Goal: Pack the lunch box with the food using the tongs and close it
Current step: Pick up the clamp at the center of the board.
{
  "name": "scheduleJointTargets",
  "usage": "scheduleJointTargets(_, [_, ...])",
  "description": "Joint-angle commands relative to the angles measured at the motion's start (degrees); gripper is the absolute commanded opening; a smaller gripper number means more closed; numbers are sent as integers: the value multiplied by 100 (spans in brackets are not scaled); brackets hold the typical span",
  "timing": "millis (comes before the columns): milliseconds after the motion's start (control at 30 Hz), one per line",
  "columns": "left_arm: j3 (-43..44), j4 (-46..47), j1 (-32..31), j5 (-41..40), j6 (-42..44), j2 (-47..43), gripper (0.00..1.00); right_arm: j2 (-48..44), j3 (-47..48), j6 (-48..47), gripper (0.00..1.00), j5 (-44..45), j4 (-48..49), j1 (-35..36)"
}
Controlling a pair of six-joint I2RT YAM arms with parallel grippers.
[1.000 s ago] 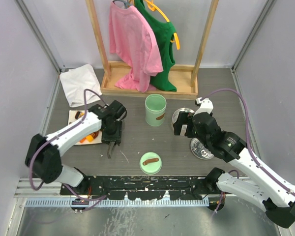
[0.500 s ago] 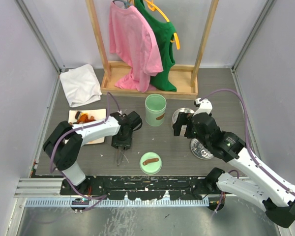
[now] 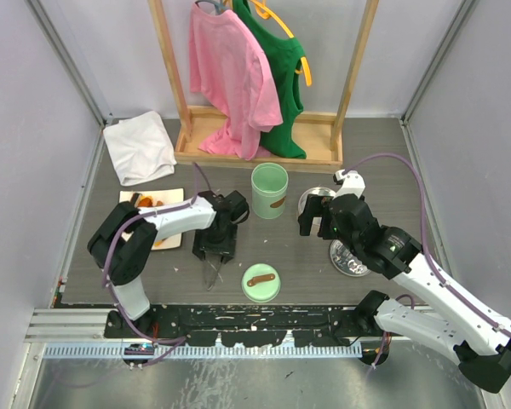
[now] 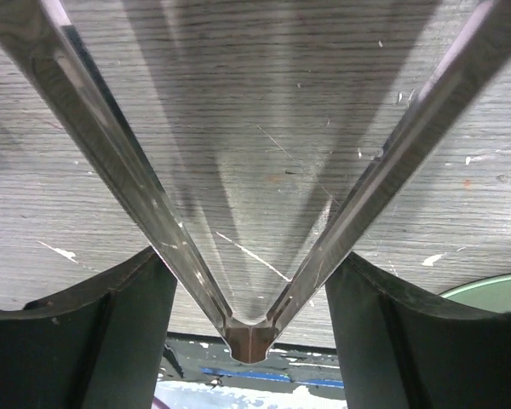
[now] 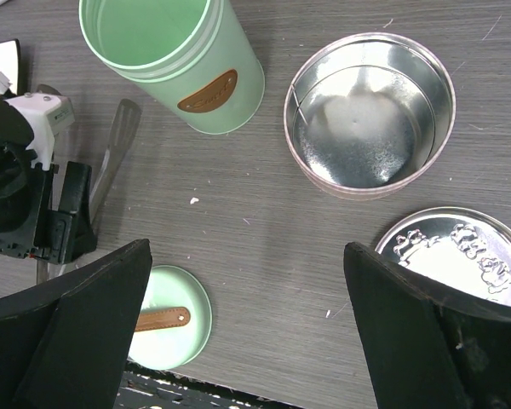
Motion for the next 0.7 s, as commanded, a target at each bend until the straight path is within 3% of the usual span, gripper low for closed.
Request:
scheduleJointTargets(0, [125,-357,2,118,210,290,72,-51,33,-25,100,83,249,-25])
scheduleJointTargets(433, [-249,-97,102,449,194,291,83,-113,-2,-14,100,96,232,-24])
scheduleJointTargets(667, [-405,171,142,447,133,379,79,-150,24,1,100,122,224,-21])
